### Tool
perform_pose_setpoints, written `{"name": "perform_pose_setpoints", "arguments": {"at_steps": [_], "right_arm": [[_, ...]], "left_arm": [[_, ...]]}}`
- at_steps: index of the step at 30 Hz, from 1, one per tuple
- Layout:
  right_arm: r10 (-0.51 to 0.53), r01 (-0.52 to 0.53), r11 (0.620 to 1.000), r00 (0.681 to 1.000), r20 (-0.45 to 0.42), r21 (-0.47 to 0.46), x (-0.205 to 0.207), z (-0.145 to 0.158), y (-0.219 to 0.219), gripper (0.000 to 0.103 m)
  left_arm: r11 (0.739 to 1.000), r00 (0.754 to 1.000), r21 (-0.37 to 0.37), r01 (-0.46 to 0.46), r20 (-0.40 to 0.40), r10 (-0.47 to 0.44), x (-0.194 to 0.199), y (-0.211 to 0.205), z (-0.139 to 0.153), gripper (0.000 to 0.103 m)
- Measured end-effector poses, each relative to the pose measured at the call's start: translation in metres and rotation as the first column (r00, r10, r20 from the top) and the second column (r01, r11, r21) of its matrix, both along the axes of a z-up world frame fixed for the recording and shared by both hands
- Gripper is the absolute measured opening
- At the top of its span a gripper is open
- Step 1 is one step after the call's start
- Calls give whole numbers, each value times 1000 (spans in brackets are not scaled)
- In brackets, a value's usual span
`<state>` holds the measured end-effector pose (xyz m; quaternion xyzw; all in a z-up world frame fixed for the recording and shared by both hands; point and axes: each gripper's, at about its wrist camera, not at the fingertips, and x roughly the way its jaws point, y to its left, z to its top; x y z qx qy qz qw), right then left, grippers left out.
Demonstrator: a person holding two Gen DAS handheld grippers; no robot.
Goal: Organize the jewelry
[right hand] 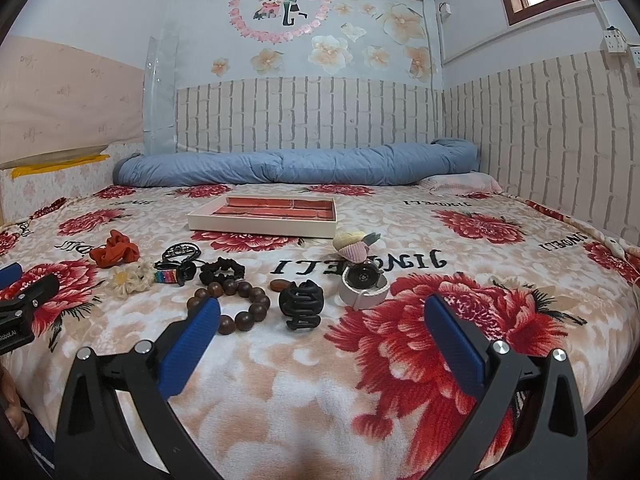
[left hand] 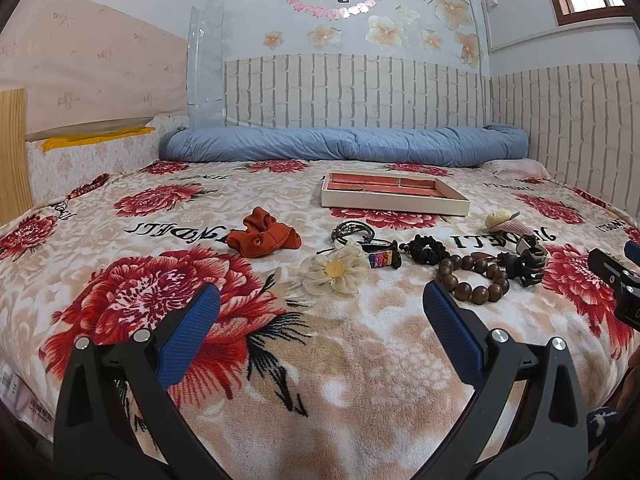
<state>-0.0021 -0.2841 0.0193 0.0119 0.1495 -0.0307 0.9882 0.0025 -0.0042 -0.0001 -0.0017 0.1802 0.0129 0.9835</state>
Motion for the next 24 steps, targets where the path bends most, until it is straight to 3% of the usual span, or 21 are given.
{"name": "perform_pose_setpoints", "arguments": {"at_steps": [15,24], "right_arm": [[-8,8,1000,1000,-8,12,6,-4,-8,99],[-16,19,999,998,-64,39,21,-3,-12,99]], "left_arm": [[999,1000,50,-4,-22,5,4,-8,-2,98],[1000,994,-2,17,-111,-17,22,0,-6,98]]}}
